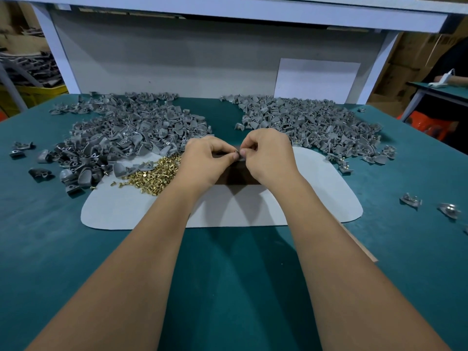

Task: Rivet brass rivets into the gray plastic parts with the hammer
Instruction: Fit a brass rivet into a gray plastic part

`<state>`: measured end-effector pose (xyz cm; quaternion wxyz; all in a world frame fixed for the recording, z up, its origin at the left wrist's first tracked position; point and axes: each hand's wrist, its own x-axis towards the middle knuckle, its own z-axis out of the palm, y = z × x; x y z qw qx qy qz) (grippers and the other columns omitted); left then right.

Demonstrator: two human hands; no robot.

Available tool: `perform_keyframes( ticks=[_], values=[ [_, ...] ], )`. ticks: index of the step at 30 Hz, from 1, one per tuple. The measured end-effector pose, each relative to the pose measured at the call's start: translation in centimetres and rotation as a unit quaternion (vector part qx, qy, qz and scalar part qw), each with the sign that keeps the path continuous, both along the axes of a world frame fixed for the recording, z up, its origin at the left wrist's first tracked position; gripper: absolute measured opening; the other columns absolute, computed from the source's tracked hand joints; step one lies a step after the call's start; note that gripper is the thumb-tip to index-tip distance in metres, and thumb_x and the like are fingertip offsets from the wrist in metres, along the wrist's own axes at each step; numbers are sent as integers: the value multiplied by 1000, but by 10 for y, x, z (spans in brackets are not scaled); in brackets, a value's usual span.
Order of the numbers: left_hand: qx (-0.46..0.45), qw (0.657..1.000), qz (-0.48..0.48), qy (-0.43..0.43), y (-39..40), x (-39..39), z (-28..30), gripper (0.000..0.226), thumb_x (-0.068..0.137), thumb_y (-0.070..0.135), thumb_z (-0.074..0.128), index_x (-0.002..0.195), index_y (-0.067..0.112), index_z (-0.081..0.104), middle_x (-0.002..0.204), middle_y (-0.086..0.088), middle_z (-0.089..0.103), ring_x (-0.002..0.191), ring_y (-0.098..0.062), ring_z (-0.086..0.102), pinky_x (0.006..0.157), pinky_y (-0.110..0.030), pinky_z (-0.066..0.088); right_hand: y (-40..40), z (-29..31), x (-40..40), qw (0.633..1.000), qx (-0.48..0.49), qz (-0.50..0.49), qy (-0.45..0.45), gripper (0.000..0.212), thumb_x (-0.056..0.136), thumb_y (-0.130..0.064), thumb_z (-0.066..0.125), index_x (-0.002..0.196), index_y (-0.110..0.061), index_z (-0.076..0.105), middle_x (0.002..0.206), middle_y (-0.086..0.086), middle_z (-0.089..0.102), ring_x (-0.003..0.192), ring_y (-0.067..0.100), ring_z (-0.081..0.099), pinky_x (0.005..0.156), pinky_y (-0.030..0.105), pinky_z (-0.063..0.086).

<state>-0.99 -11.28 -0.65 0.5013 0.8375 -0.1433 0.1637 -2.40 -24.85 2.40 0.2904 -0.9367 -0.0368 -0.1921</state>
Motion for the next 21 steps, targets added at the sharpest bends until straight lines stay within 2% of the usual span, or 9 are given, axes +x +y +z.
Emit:
perform_keyframes(
  ticks=[3, 7, 11, 15, 18, 19, 21],
  values=[
    [8, 1000, 4, 2, -2, 0, 0, 9, 85, 8, 74, 91, 12, 79, 95, -10, 70, 96, -24, 64, 91, -40, 51, 1, 3, -1, 1000, -24, 3, 1, 8, 87, -13, 62, 87, -16, 70, 89, 6, 67, 86, 23, 60, 76, 31, 50],
    [7, 1000, 5, 3, -3, -1, 0, 8, 85, 8, 73, 90, 12, 78, 96, -11, 69, 95, -24, 64, 89, -36, 51, 4, 6, -3, 997, -83, 6, -2, 9, 90, -15, 59, 88, -17, 68, 94, 7, 67, 93, 24, 58, 78, 29, 47],
    [-16, 1000, -3, 7, -3, -3, -1, 16, 86, 6, 72, 89, 22, 74, 93, -6, 68, 87, -15, 63, 80, -18, 48, 3, 4, -4, 997, -76, 10, -4, 13, 91, -16, 58, 93, -15, 71, 98, 7, 68, 98, 24, 58, 83, 30, 46],
    [-31, 999, -11, 23, -1, -4, -1, 8, 87, 8, 72, 91, 15, 75, 91, -3, 69, 83, -11, 62, 77, -12, 46, 0, -4, -10, 999, 40, 20, -20, 14, 89, -13, 59, 90, -13, 74, 96, 4, 68, 91, 19, 59, 83, 30, 45],
    [-42, 998, -14, 34, -1, -6, -1, 9, 88, 11, 72, 88, 20, 74, 91, 2, 69, 84, -6, 62, 75, -5, 43, -12, -1, -12, 988, 153, 5, -27, 18, 90, -17, 58, 100, -15, 73, 99, -2, 70, 91, 12, 62, 85, 27, 47],
    [-47, 998, -14, 39, -1, -6, -1, 10, 88, 12, 71, 86, 22, 73, 91, 5, 68, 84, -3, 61, 73, -1, 41, -19, 1, -12, 982, 184, -17, -31, 19, 91, -20, 56, 102, -17, 72, 99, -4, 70, 90, 10, 62, 83, 28, 48],
    [-51, 998, -12, 47, -2, -7, 0, 9, 88, 13, 71, 86, 22, 74, 90, 9, 67, 83, 3, 58, 70, 2, 38, -36, 5, -12, 975, 208, -70, -29, 19, 91, -23, 53, 95, -20, 71, 86, -7, 67, 76, 6, 58, 67, 26, 45]
  ],
)
